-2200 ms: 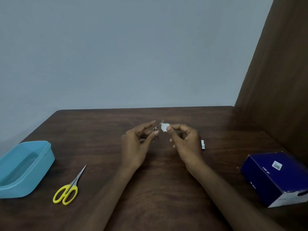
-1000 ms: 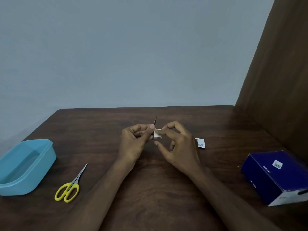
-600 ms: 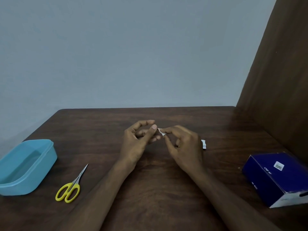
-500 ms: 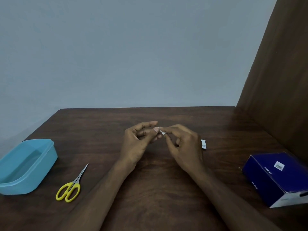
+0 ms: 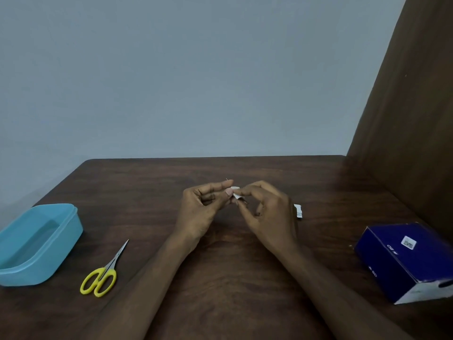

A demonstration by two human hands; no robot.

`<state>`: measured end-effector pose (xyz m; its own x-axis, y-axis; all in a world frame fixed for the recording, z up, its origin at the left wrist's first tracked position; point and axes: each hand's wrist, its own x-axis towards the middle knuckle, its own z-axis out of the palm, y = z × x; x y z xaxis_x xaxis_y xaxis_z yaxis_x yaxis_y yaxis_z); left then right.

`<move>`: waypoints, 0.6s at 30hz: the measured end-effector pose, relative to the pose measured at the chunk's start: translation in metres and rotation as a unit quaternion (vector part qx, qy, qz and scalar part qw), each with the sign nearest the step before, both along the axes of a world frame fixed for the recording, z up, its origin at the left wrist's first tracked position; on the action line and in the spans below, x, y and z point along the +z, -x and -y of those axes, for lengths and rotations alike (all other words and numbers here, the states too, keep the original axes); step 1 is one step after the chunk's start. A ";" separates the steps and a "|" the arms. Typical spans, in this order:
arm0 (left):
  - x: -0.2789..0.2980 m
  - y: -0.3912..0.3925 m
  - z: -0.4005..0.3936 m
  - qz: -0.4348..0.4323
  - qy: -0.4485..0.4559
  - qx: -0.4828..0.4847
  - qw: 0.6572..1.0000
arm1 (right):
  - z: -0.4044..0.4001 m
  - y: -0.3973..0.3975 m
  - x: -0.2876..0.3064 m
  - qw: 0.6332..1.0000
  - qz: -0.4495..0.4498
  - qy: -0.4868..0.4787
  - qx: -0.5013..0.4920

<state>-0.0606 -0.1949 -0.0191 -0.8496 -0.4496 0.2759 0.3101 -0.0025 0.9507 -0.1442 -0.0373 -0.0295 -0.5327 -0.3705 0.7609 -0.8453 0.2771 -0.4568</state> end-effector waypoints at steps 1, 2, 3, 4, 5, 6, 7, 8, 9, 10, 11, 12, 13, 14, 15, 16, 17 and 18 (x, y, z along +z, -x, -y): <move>0.000 0.001 0.000 0.000 0.001 0.003 1.000 | 0.000 0.001 0.000 1.000 0.002 -0.003 -0.011; -0.001 0.002 0.001 0.001 0.005 0.006 1.000 | 0.000 0.003 -0.001 1.000 0.006 -0.004 -0.022; -0.002 0.002 0.002 0.002 0.008 0.010 1.000 | 0.000 0.004 -0.001 1.000 0.017 -0.004 -0.026; -0.003 0.003 0.002 0.003 0.010 0.012 1.000 | 0.000 0.004 -0.001 0.999 0.035 -0.004 -0.024; -0.003 0.003 0.002 0.004 0.011 0.014 1.000 | 0.000 0.004 -0.001 0.998 0.055 -0.002 -0.023; -0.003 0.002 0.001 0.004 0.016 0.014 1.000 | -0.001 0.004 0.000 0.996 0.081 0.003 -0.021; -0.002 0.001 0.000 0.007 0.029 0.015 0.999 | -0.001 0.004 0.001 0.993 0.120 0.016 -0.015; -0.002 0.001 -0.001 0.014 0.055 0.018 0.998 | -0.001 0.006 0.002 0.985 0.168 0.038 -0.002; -0.002 0.001 -0.002 0.024 0.097 0.028 0.995 | -0.002 0.008 0.003 0.975 0.213 0.062 0.009; -0.003 0.001 -0.003 0.035 0.149 0.043 0.987 | -0.002 0.010 0.005 0.965 0.248 0.086 0.014; -0.005 0.002 -0.003 0.044 0.203 0.059 0.976 | -0.003 0.012 0.006 0.956 0.274 0.108 0.016; -0.006 0.003 -0.003 0.048 0.249 0.075 0.964 | -0.003 0.013 0.008 0.947 0.296 0.126 0.021; -0.007 0.004 -0.003 0.048 0.280 0.090 0.955 | -0.003 0.013 0.010 0.936 0.319 0.142 0.033; -0.008 0.004 -0.003 0.046 0.297 0.102 0.948 | -0.004 0.012 0.012 0.924 0.344 0.159 0.051; -0.008 0.004 -0.003 0.045 0.301 0.108 0.946 | -0.004 0.011 0.013 0.911 0.367 0.173 0.070; -0.008 0.003 -0.003 0.045 0.295 0.106 0.949 | -0.004 0.010 0.013 0.900 0.386 0.182 0.084; -0.008 0.003 -0.003 0.046 0.283 0.097 0.953 | -0.005 0.009 0.013 0.895 0.397 0.184 0.092; -0.007 0.003 -0.003 0.046 0.272 0.085 0.957 | -0.005 0.009 0.012 0.894 0.397 0.182 0.096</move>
